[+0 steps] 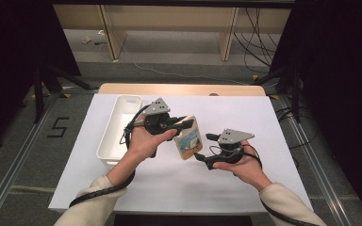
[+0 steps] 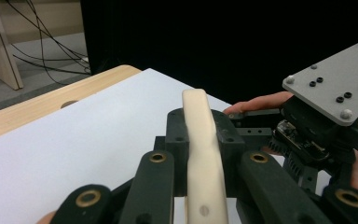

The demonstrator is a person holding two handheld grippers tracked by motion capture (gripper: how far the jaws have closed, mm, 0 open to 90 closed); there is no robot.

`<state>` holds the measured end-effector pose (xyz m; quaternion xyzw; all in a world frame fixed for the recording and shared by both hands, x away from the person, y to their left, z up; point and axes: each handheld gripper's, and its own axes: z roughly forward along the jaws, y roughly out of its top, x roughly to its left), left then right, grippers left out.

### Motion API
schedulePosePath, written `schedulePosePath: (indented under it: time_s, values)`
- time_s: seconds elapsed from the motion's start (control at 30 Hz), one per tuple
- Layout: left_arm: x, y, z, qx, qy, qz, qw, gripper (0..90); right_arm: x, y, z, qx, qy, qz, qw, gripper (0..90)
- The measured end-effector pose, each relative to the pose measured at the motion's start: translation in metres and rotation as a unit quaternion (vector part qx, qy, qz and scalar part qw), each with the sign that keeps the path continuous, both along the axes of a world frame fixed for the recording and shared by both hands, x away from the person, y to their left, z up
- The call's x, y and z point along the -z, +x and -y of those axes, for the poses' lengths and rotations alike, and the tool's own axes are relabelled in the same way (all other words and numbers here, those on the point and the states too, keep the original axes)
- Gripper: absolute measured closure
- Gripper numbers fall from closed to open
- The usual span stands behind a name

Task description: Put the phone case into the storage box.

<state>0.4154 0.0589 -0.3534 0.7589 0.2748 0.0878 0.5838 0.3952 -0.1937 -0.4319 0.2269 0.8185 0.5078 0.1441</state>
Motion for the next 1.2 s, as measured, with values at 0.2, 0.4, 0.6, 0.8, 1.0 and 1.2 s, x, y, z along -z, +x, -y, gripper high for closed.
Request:
schedulePosePath:
  time_s: [0.2,0.4,0.6,0.8,1.0,1.2]
  values:
    - [0.0,0.0,-0.001,0.014,0.004,0.0,0.9999,79.4,0.001,0.0,0.0,-0.009,-0.001,0.005,0.9999,19.7]
    - [0.002,0.0,0.0,0.029,0.007,-0.003,0.9995,79.4,0.003,0.001,-0.001,-0.016,-0.004,0.0,0.9999,20.5]
    - [0.003,0.0,0.003,0.05,0.012,0.001,0.9987,79.4,0.003,0.001,-0.001,-0.021,-0.005,-0.003,0.9998,21.6]
    - [0.003,-0.002,0.006,0.066,0.013,0.005,0.9977,79.3,0.004,0.0,-0.003,-0.031,-0.007,-0.005,0.9995,22.6]
    - [0.004,-0.003,0.01,0.077,0.016,0.007,0.9968,79.3,0.005,0.0,-0.004,-0.041,-0.011,-0.009,0.9991,24.7]
    - [0.005,-0.005,0.012,0.085,0.017,0.009,0.9962,79.4,0.006,0.001,-0.004,-0.051,-0.015,-0.009,0.9985,29.1]
